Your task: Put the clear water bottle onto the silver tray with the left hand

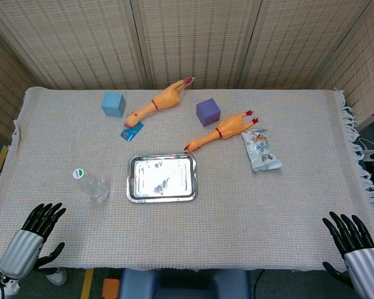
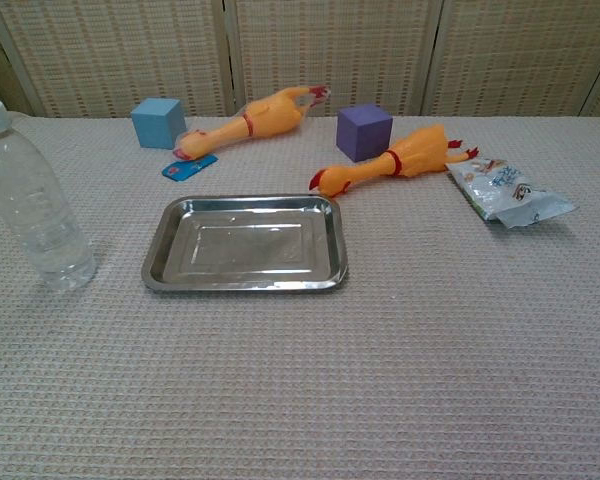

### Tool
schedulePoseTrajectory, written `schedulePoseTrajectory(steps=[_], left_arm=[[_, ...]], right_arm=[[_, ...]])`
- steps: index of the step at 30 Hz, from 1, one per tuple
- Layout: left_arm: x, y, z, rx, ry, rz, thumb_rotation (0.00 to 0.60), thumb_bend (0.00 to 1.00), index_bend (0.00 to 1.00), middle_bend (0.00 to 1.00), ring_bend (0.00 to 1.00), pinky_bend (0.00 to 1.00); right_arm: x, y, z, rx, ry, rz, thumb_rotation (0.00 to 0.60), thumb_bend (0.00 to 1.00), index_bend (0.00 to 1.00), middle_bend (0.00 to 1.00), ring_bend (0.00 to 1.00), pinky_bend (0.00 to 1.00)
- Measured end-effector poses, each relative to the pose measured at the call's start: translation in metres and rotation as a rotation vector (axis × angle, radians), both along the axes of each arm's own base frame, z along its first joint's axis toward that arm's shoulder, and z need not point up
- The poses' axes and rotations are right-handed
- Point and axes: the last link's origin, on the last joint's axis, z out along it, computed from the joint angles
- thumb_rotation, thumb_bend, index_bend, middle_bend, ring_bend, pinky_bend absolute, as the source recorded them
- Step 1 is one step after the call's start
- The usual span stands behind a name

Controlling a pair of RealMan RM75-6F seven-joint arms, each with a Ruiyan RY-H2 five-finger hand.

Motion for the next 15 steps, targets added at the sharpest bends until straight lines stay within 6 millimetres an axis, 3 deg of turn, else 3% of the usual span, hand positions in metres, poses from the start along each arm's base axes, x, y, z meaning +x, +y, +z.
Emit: schedulePoseTrajectory(steps=[7,15], left_arm=[[0.000,0.005,-0.005,-0.002,-0.089,0.007,0.600,0.32,0.00,0.00,0.00,0.07],[-0.012,0.030,-0.006,0.008,-0.443,0.116,0.600,0.32,0.00,0.00,0.00,0.06]], right_arm=[[0.001,-0.002,-0.002,0.006,-0.003,0.003,0.600,0.02,0.00,0.00,0.00,0.00],[0.002,-0.007,-0.006,0.011,-0.006,0.004,0.600,0.02,0.00,0.00,0.00,0.00]])
